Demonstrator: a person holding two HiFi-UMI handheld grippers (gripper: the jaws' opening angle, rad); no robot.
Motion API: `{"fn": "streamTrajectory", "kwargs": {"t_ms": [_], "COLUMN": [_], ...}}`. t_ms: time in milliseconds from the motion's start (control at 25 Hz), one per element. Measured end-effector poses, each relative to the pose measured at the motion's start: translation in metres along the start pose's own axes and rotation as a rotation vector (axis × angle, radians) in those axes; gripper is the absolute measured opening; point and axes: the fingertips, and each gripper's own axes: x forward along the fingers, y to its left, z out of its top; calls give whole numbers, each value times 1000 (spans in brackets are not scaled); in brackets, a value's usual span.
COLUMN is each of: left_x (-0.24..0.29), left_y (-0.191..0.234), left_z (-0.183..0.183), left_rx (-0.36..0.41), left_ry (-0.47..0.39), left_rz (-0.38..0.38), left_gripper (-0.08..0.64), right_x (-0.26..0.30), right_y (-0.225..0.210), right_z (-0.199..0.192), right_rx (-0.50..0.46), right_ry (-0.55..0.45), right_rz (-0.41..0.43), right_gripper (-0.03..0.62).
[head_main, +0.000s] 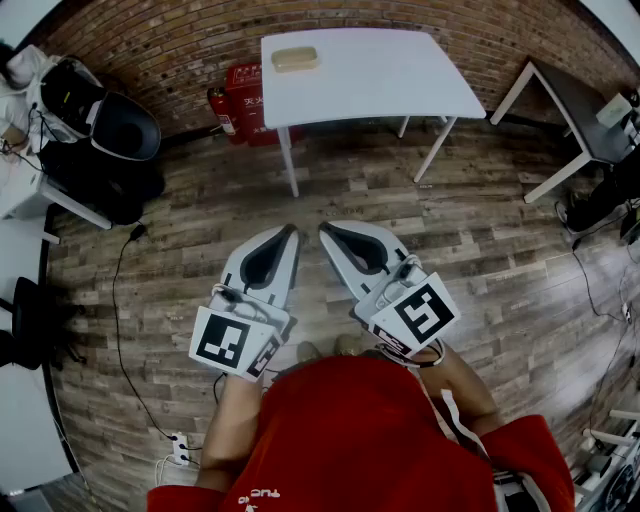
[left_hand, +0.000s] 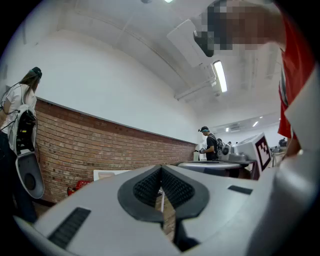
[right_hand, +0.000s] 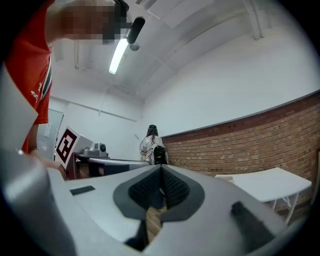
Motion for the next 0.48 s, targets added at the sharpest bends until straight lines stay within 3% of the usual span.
{"fn": "streamTrajectory", "kwargs": {"t_ms": [480], "left_x": [25], "left_y": [-3], "left_z": [-2], "left_rx": [-11], "left_ry": [-1], "left_rz": [26], "left_gripper": [14], "right_x": [-7], "right_y": [-28], "right_z": [-2], "right_rx": [45], "right_ry": [-22], "right_rz": [38], "right_gripper": [31]}}
